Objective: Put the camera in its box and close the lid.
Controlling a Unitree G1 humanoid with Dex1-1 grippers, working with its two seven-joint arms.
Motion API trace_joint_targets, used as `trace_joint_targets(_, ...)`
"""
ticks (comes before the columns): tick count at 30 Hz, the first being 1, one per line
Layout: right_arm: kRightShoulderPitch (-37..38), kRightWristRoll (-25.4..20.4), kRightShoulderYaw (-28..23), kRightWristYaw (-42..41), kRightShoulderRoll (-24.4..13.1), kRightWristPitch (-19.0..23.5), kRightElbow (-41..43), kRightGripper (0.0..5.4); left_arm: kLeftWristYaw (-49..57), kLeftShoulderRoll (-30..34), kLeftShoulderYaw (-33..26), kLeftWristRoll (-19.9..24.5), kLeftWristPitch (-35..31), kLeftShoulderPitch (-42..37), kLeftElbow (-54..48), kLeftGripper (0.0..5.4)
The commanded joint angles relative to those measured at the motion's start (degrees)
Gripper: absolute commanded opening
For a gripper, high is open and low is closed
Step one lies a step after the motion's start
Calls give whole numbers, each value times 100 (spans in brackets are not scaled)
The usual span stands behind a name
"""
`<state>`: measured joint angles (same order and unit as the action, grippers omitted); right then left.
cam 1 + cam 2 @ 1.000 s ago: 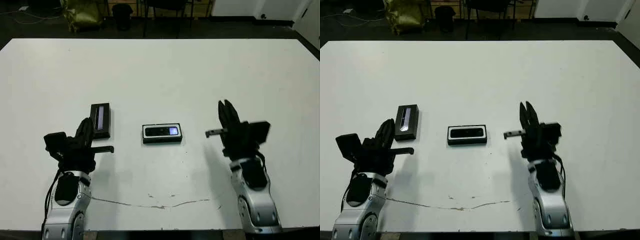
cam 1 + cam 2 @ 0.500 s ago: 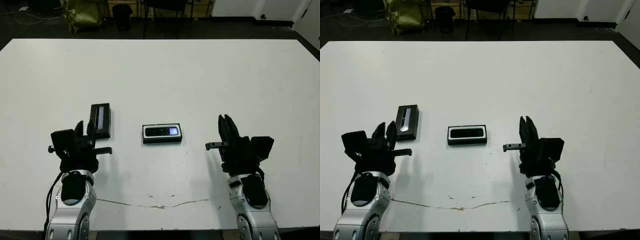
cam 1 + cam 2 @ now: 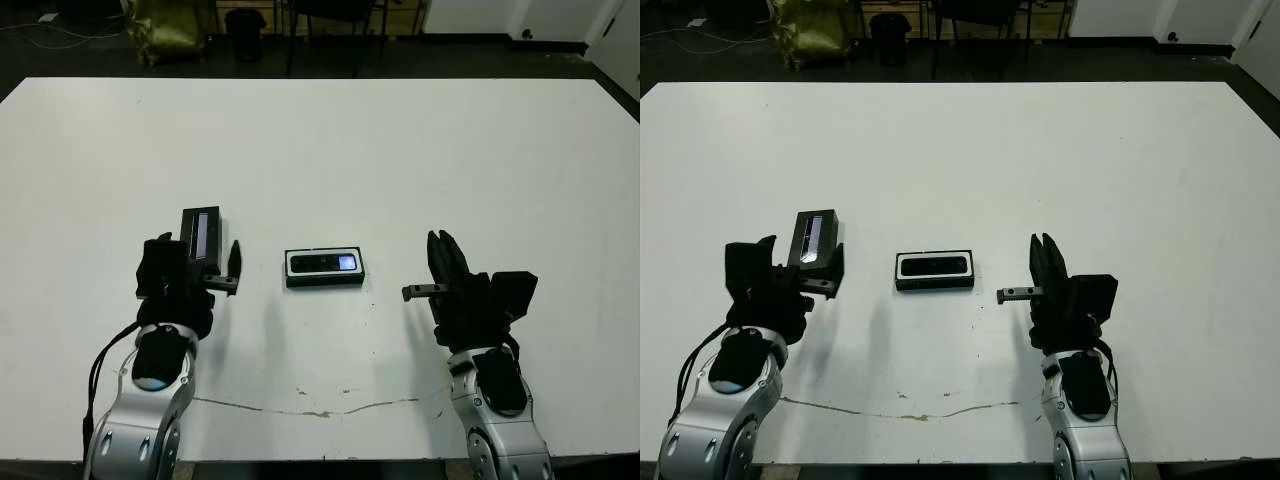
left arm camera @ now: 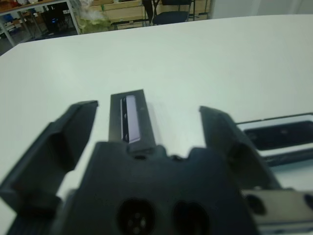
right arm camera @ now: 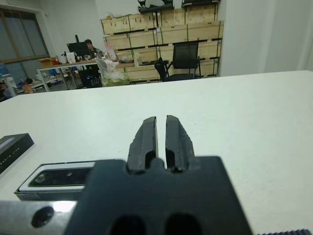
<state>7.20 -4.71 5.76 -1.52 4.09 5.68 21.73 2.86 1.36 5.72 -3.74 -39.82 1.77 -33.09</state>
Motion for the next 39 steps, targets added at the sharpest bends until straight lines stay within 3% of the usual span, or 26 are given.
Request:
trace_joint_targets(1, 15, -68, -46, -62, -44, -22, -111, 0, 38, -108, -29, 13, -153, -112, 214, 538)
trace_joint_targets(16, 73, 34, 19, -111, -107, -100, -198, 0, 788, -1016, -316, 31, -95, -454, 813, 538)
trace_joint_targets(24, 63, -122, -19, -271, -98, -412, -473, 0, 879, -960, -348, -33, -337, -559, 834, 538)
trace_joint_targets(39, 191, -64, 96, -222, -114, -266, -332, 0, 571, -662, -386, -21, -659, -626, 847, 538)
